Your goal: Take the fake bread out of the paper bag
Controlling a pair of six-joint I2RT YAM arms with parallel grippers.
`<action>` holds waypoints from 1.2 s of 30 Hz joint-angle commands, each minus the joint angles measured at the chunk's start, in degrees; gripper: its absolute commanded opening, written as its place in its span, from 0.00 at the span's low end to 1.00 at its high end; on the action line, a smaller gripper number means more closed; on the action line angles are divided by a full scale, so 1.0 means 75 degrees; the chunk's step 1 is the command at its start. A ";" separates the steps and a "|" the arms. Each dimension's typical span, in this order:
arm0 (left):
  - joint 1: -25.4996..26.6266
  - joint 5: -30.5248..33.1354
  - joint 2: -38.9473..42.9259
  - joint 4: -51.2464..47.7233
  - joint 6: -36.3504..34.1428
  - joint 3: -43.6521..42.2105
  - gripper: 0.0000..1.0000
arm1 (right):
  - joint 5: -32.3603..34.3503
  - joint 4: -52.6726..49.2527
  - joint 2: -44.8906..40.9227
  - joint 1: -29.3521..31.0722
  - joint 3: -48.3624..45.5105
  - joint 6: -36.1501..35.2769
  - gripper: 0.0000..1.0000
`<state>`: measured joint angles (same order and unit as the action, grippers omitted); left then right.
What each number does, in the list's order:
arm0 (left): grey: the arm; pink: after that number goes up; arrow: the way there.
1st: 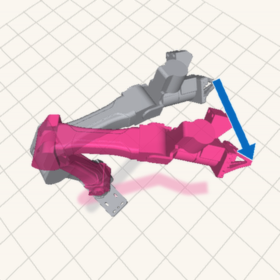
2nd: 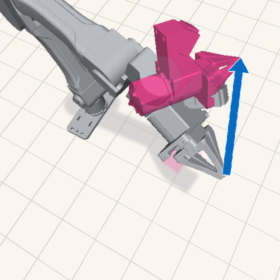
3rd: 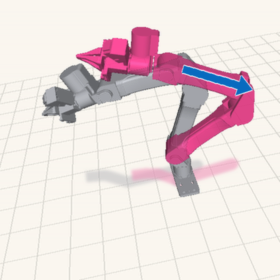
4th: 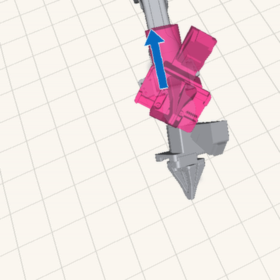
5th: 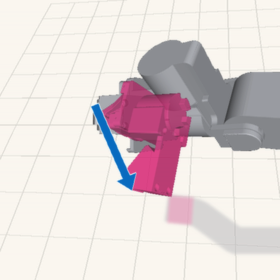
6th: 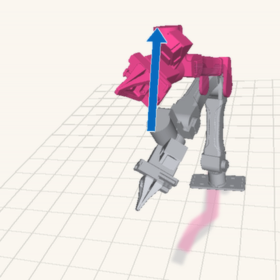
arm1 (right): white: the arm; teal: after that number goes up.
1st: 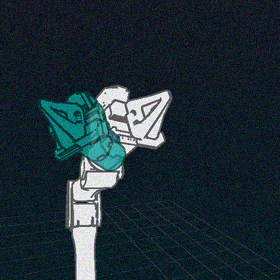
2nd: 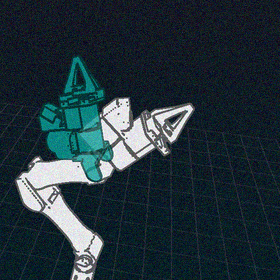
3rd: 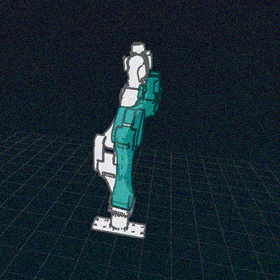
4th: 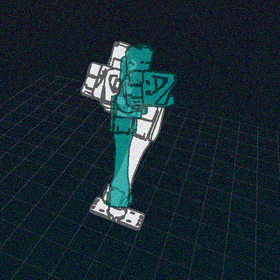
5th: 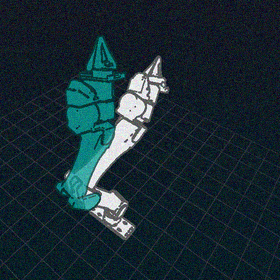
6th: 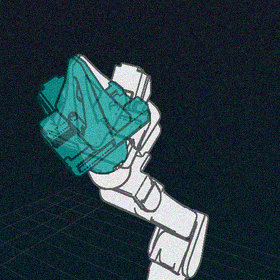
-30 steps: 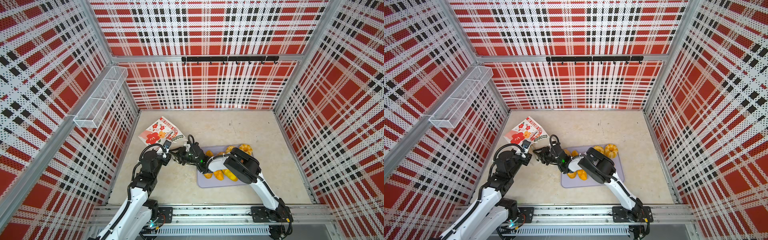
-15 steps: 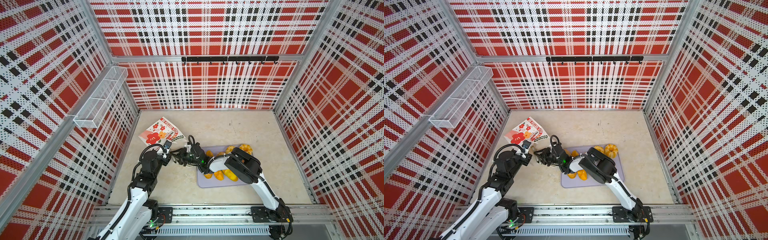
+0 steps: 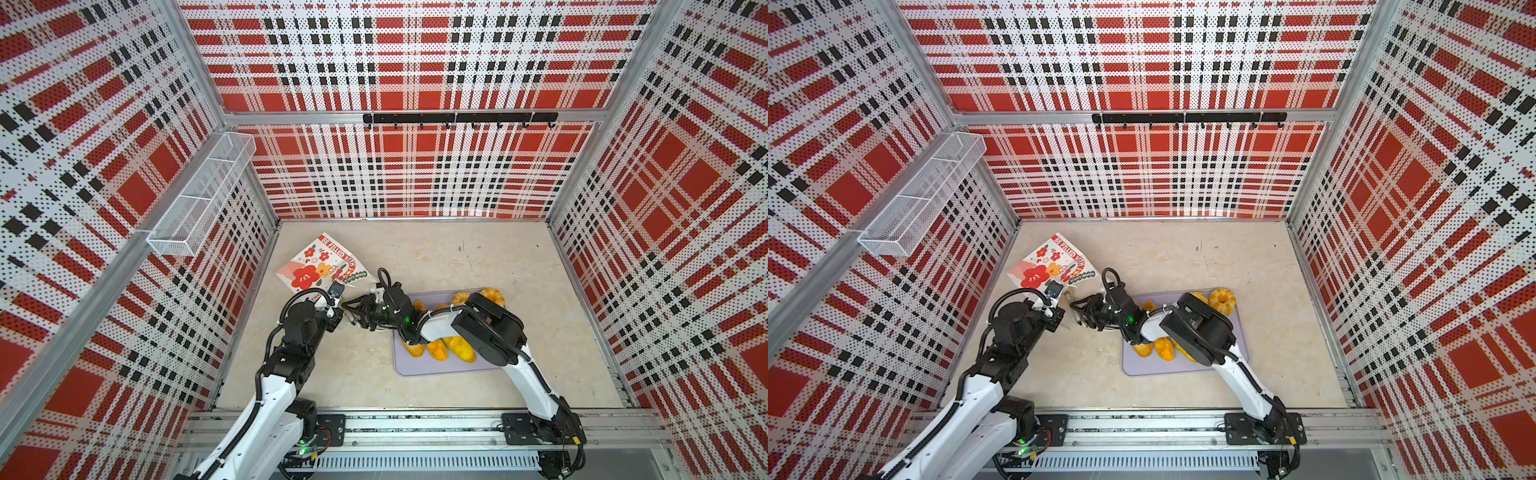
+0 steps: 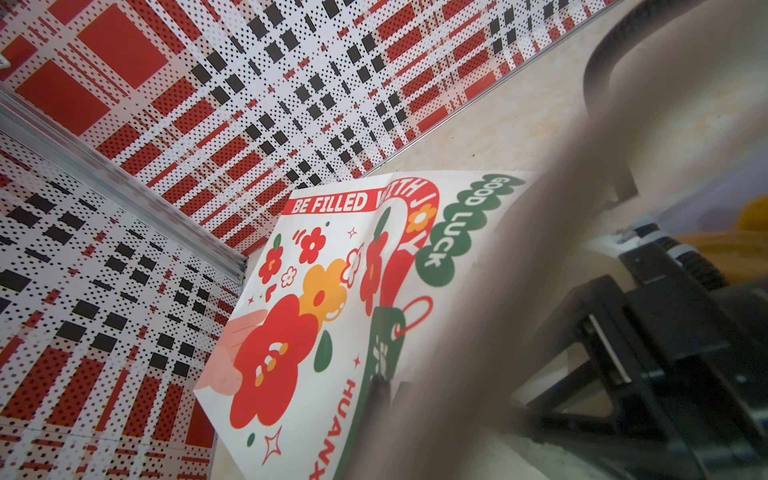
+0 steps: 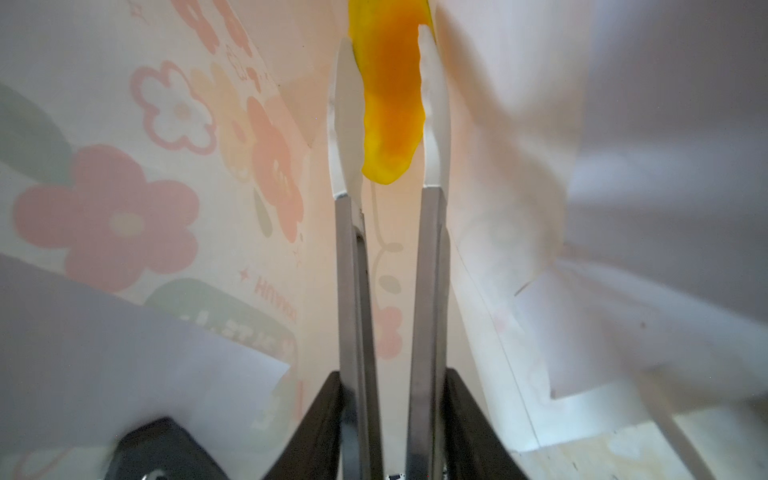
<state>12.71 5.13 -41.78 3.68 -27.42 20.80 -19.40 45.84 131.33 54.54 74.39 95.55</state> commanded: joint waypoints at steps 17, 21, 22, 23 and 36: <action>0.0426 0.0279 -0.0206 0.0069 -0.0131 -0.0019 0.00 | -0.0923 -0.0345 -0.0465 -0.0464 0.0936 -0.1390 0.00; 0.0471 0.0361 -0.0271 0.0004 -0.0018 0.0080 0.00 | -0.0926 0.0567 -0.1133 -0.0481 -0.0320 -0.1247 0.00; 0.0474 0.0397 -0.0283 -0.0021 0.0005 0.0115 0.00 | -0.0937 0.0721 -0.1244 -0.0457 -0.0520 -0.1218 0.00; 0.0502 0.0439 -0.0289 -0.0044 0.0020 0.0142 0.00 | -0.0981 0.0776 -0.1350 -0.0443 -0.0661 -0.1223 0.00; 0.0517 0.0629 -0.0155 -0.0262 0.0081 0.0233 0.00 | -0.1226 0.0788 -0.1064 -0.0005 -0.0099 -0.1506 0.04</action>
<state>16.23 9.34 -43.55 2.52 -27.44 20.73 -27.97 45.84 122.45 52.95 70.98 86.21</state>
